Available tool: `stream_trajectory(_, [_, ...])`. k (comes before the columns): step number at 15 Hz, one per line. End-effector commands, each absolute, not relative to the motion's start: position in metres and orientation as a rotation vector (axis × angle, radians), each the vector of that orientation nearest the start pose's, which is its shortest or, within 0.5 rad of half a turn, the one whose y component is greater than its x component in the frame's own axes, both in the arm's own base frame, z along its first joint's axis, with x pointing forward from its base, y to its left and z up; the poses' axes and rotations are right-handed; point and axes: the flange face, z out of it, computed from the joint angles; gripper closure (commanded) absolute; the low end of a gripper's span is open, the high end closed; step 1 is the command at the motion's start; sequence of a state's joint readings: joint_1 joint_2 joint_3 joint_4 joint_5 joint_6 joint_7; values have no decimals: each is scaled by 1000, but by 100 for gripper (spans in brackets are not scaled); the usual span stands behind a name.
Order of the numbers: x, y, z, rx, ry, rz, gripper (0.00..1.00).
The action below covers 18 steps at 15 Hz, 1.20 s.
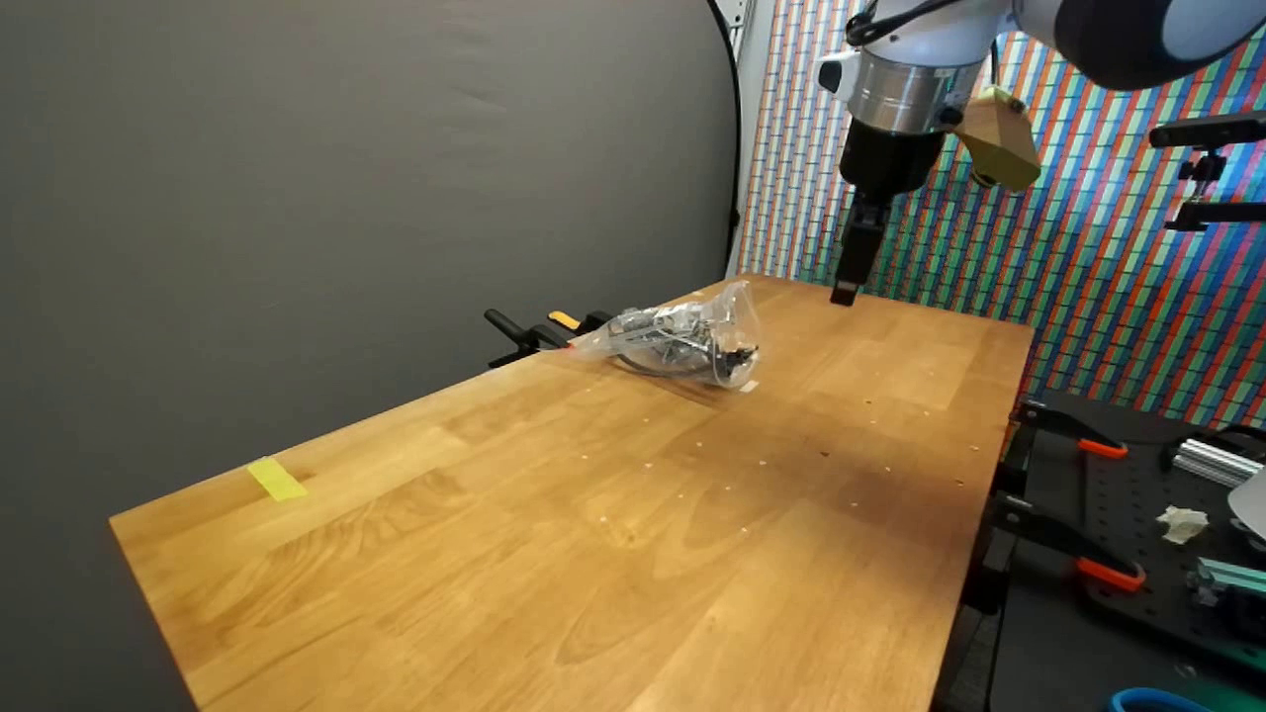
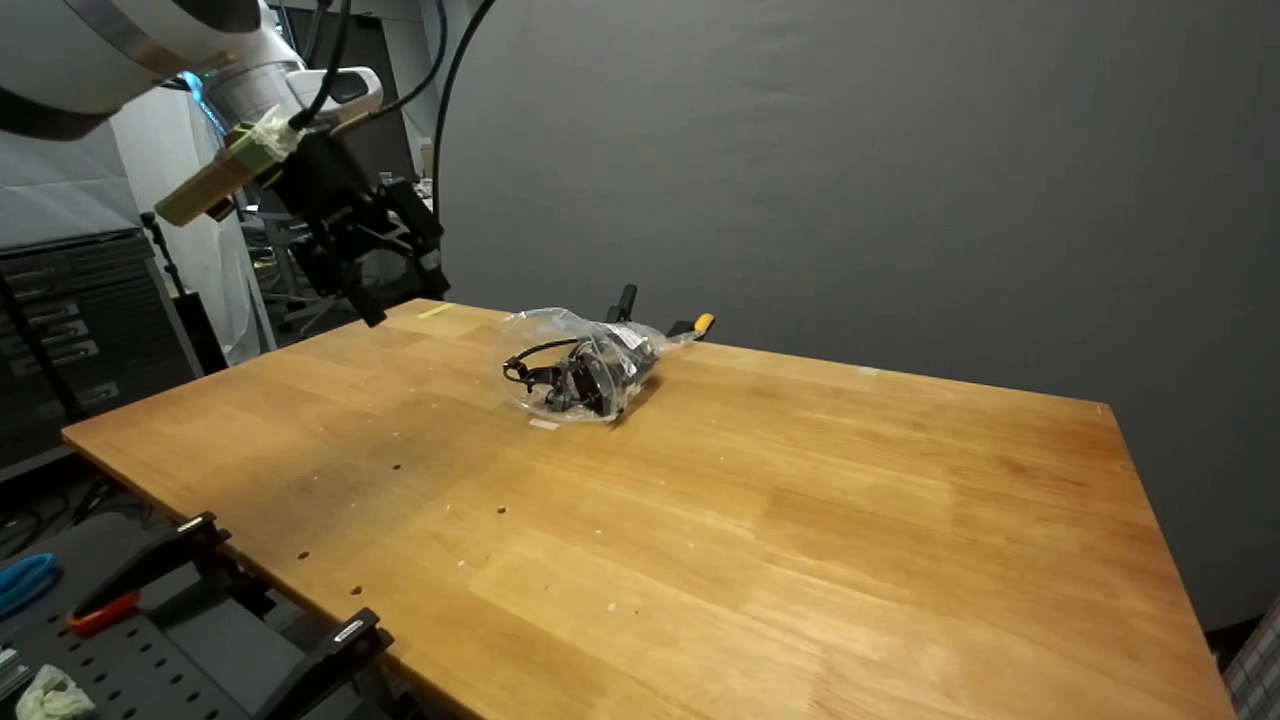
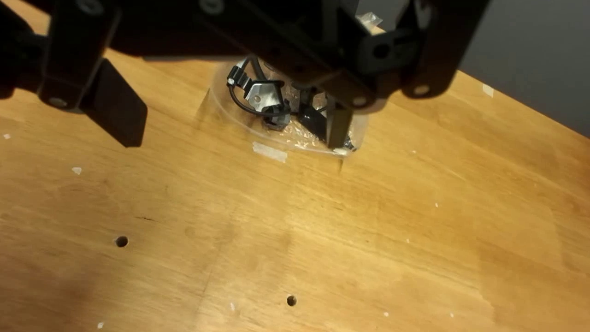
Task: Remove the stethoscope from the plastic
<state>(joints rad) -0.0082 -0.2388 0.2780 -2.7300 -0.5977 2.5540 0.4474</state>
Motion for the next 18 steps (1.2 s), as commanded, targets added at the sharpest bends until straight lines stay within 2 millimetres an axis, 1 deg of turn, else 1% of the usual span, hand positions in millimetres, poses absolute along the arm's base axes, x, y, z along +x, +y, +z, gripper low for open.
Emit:
stream_trajectory(1, [399, 103, 265, -3452, -452, -344, 0])
stream_trajectory(3, [407, 97, 247, -3460, -418, -350, 0])
stream_trajectory(6, [424, 94, 228, -3459, -400, -392, 0])
stream_trajectory(11, [462, 96, 205, -3465, -437, -513, 0])
stream_trajectory(18, [508, 100, 156, -3454, -474, -561, 0])
